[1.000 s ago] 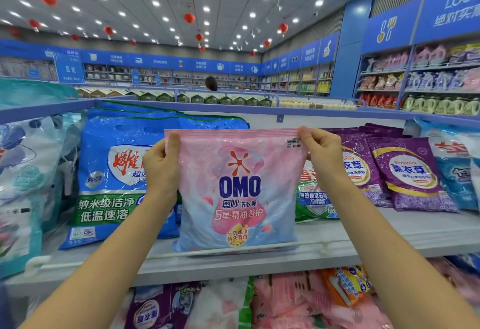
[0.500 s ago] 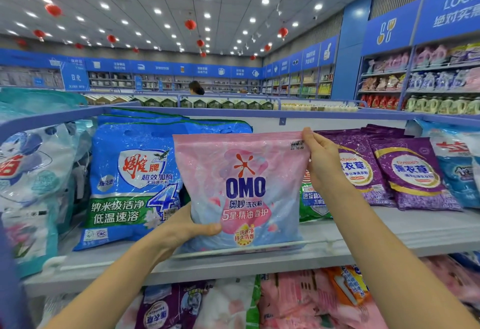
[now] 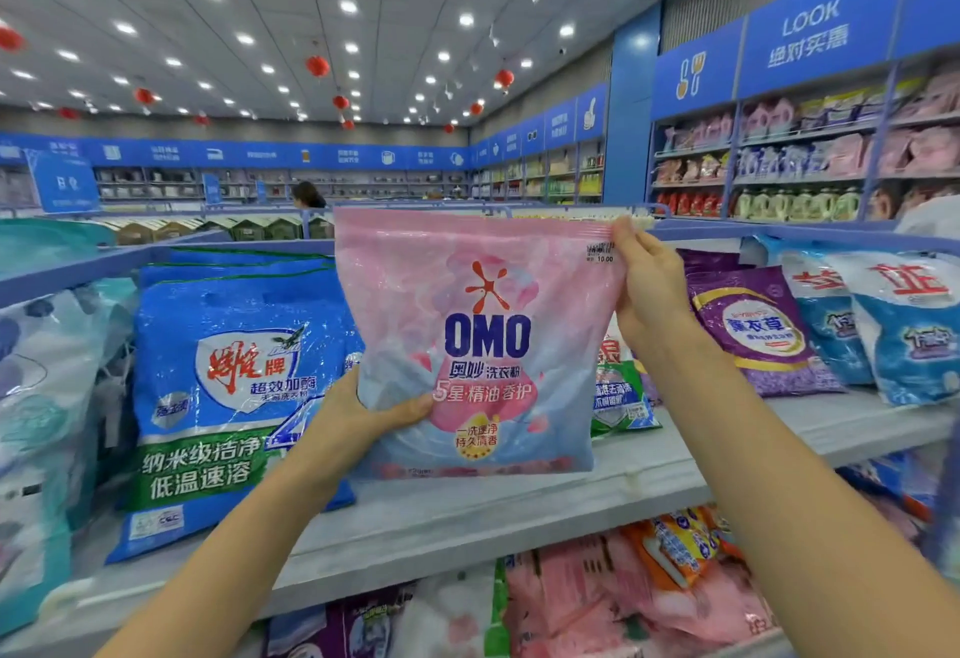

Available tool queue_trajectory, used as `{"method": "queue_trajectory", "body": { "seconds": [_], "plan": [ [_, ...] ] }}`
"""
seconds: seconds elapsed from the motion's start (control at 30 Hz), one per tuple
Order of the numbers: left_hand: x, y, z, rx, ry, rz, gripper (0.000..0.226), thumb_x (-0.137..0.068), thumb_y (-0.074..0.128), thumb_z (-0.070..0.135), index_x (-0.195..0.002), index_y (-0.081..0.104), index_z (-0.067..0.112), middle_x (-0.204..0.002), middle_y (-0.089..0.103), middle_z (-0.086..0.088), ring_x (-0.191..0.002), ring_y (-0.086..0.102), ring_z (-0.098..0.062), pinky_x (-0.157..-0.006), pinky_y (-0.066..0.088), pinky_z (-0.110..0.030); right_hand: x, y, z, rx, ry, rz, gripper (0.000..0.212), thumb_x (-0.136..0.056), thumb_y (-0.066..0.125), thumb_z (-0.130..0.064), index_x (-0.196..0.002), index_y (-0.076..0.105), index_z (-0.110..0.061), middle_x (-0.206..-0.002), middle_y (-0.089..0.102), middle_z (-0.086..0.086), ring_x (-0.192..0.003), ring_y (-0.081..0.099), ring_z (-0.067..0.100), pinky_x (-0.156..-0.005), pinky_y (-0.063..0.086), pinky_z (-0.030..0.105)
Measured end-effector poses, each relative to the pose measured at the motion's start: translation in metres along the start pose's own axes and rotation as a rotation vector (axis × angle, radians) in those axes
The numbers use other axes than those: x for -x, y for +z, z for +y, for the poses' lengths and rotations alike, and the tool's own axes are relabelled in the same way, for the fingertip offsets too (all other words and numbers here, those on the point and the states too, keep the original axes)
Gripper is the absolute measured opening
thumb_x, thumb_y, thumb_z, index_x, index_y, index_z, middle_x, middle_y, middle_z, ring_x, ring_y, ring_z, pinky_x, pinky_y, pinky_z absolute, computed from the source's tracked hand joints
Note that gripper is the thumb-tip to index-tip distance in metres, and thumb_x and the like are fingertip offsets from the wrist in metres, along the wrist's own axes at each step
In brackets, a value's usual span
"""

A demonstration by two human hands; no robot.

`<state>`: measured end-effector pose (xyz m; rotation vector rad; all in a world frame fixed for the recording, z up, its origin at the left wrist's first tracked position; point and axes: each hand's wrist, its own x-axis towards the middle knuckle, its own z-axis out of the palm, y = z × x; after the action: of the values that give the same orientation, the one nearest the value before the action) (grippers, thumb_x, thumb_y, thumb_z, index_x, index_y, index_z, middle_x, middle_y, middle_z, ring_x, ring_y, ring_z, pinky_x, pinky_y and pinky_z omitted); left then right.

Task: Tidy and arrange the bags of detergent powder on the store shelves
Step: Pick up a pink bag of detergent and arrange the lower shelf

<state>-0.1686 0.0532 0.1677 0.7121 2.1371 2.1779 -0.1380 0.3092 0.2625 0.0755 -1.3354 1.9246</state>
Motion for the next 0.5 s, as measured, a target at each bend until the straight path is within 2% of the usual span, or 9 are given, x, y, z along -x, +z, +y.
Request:
{"method": "queue_trajectory", "body": {
  "seconds": [0.07, 0.13, 0.2, 0.27, 0.33, 0.4, 0.43, 0.5],
  "plan": [
    [0.005, 0.011, 0.006, 0.045, 0.055, 0.019, 0.048, -0.051, 0.089, 0.024, -0.091, 0.064, 0.013, -0.074, 0.074, 0.006, -0.066, 0.070, -0.007, -0.054, 0.051, -0.014, 0.002, -0.009, -0.009, 0.022, 0.000, 0.023, 0.019, -0.094, 0.055, -0.025, -0.081, 0.065, -0.016, -0.077, 0.069, -0.004, -0.077, 0.064, 0.013, -0.077, 0.055, 0.032],
    [0.012, 0.026, 0.007, 0.099, 0.084, 0.030, 0.033, -0.058, 0.085, 0.011, -0.085, 0.066, 0.012, -0.068, 0.073, 0.005, -0.061, 0.069, -0.007, -0.053, 0.050, -0.014, 0.006, -0.022, -0.018, 0.046, -0.007, 0.035, 0.020, -0.094, 0.054, -0.026, -0.080, 0.064, -0.015, -0.077, 0.067, -0.002, -0.077, 0.063, 0.015, -0.079, 0.053, 0.035],
    [0.017, 0.043, 0.004, 0.156, 0.076, 0.036, 0.037, -0.047, 0.084, 0.014, -0.080, 0.067, 0.012, -0.067, 0.073, 0.001, -0.060, 0.069, -0.012, -0.051, 0.051, -0.017, 0.010, -0.038, -0.029, 0.090, -0.034, 0.021, 0.022, -0.094, 0.053, -0.027, -0.081, 0.065, -0.014, -0.076, 0.067, -0.001, -0.075, 0.063, 0.014, -0.078, 0.054, 0.034],
    [0.019, 0.063, 0.000, 0.214, 0.037, 0.031, 0.045, -0.039, 0.086, 0.013, -0.080, 0.067, 0.012, -0.066, 0.073, 0.000, -0.058, 0.069, -0.014, -0.049, 0.052, -0.019, 0.016, -0.059, -0.042, 0.192, -0.067, -0.004, 0.023, -0.096, 0.048, -0.030, -0.086, 0.066, -0.017, -0.076, 0.070, -0.006, -0.075, 0.066, 0.009, -0.071, 0.056, 0.026],
    [0.021, 0.089, -0.002, 0.259, -0.010, 0.007, 0.040, -0.047, 0.085, 0.013, -0.082, 0.066, 0.013, -0.065, 0.072, 0.002, -0.056, 0.069, -0.012, -0.047, 0.053, -0.021, 0.022, -0.088, -0.056, 0.313, -0.079, -0.024, 0.025, -0.097, 0.044, -0.035, -0.093, 0.064, -0.022, -0.081, 0.070, -0.010, -0.074, 0.066, 0.002, -0.066, 0.053, 0.020],
    [0.020, 0.117, -0.003, 0.306, -0.063, -0.016, 0.021, -0.067, 0.076, 0.010, -0.084, 0.065, 0.013, -0.063, 0.072, 0.003, -0.053, 0.068, -0.011, -0.046, 0.054, -0.022, 0.029, -0.120, -0.068, 0.393, -0.059, -0.038, 0.031, -0.090, 0.046, -0.050, -0.101, 0.061, -0.026, -0.094, 0.068, -0.008, -0.080, 0.064, 0.004, -0.073, 0.050, 0.023],
    [0.020, 0.132, -0.002, 0.326, -0.084, -0.038, 0.015, -0.072, 0.071, 0.010, -0.085, 0.065, 0.013, -0.063, 0.072, 0.003, -0.053, 0.068, -0.011, -0.046, 0.054, -0.022, 0.033, -0.139, -0.072, 0.417, -0.043, -0.046, 0.041, -0.081, 0.047, -0.059, -0.104, 0.059, -0.027, -0.100, 0.067, -0.006, -0.081, 0.063, 0.006, -0.074, 0.049, 0.025],
    [0.021, 0.164, 0.002, 0.364, -0.105, -0.103, 0.026, -0.061, 0.078, 0.021, -0.084, 0.069, 0.015, -0.070, 0.074, -0.002, -0.055, 0.069, -0.013, -0.048, 0.056, -0.025, 0.045, -0.178, -0.076, 0.451, 0.009, -0.052, 0.054, -0.067, 0.045, -0.066, -0.106, 0.057, -0.031, -0.103, 0.064, -0.005, -0.079, 0.063, 0.003, -0.072, 0.050, 0.025]
  ]
}}
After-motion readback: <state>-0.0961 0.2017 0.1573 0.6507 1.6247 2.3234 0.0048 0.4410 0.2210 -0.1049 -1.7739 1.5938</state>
